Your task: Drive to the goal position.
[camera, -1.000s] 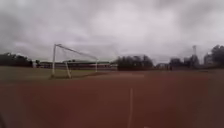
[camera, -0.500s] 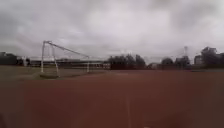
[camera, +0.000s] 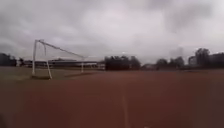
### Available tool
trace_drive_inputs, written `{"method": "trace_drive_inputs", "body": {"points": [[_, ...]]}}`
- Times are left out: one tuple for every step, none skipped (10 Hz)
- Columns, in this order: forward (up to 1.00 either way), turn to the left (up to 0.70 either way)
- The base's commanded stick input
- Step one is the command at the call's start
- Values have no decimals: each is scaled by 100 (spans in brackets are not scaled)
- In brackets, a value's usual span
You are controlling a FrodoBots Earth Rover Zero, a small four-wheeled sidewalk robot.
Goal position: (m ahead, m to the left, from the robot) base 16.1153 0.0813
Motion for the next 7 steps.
{"method": "trace_drive_inputs", "body": {"points": [[70, 0], [70, 0], [70, 0], [70, 0], [70, 0], [70, 0], [70, 0]]}}
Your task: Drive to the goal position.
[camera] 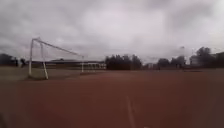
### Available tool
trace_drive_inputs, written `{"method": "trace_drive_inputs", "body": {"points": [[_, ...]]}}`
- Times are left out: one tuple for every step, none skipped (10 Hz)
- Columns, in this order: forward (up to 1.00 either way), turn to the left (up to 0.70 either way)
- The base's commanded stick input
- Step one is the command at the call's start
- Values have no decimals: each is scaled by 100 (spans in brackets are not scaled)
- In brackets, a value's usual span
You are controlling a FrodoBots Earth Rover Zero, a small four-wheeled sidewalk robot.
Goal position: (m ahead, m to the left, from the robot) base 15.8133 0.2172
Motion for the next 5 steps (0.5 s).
{"method": "trace_drive_inputs", "body": {"points": [[70, 0], [70, 0], [70, 0], [70, 0], [70, 0]]}}
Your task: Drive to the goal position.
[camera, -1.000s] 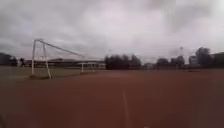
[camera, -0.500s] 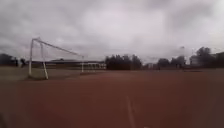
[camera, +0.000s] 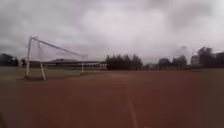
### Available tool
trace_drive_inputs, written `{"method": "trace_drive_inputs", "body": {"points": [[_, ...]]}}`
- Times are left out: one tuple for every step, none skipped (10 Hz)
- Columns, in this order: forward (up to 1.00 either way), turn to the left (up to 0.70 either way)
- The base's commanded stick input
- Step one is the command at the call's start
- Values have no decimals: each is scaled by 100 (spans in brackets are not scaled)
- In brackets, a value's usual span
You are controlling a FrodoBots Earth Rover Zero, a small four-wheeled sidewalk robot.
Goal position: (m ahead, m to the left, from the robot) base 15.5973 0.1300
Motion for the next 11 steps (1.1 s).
{"method": "trace_drive_inputs", "body": {"points": [[70, 0], [70, 0], [70, 0], [70, 0], [70, 0], [70, 0], [70, 0], [70, 0], [70, -20], [70, -30], [70, -16]]}}
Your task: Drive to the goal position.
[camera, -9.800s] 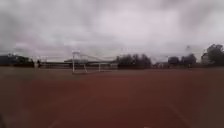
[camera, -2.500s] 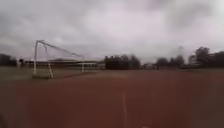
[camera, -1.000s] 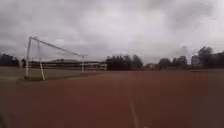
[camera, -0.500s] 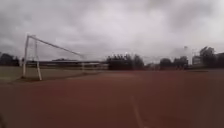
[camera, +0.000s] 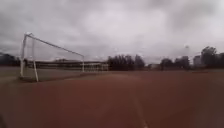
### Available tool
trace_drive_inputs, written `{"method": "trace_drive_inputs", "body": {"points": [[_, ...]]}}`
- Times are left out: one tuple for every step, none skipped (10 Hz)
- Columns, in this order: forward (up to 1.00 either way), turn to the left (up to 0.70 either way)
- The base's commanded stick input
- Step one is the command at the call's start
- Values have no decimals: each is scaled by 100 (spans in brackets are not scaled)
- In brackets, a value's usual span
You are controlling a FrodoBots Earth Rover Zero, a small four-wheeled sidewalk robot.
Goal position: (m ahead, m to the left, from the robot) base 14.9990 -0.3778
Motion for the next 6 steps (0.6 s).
{"method": "trace_drive_inputs", "body": {"points": [[70, 0], [70, 0], [70, 0], [70, 0], [70, 0], [70, 0]]}}
